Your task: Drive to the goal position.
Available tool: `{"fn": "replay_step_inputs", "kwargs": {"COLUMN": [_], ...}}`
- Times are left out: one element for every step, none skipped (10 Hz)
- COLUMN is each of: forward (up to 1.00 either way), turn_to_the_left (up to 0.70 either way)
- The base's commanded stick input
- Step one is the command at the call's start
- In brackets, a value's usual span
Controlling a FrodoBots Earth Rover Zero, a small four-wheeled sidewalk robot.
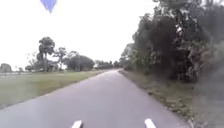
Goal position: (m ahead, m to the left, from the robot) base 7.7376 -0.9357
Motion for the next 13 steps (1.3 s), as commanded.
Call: {"fn": "replay_step_inputs", "kwargs": {"forward": [0.83, 0.83, 0.83, 0.83, 0.83, 0.83, 0.83, 0.83, 0.83, 0.83, 0.83, 0.83, 0.83], "turn_to_the_left": [0.03, 0.03, 0.03, 0.03, 0.03, 0.03, 0.03, 0.03, 0.03, 0.03, 0.03, 0.03, 0.03]}}
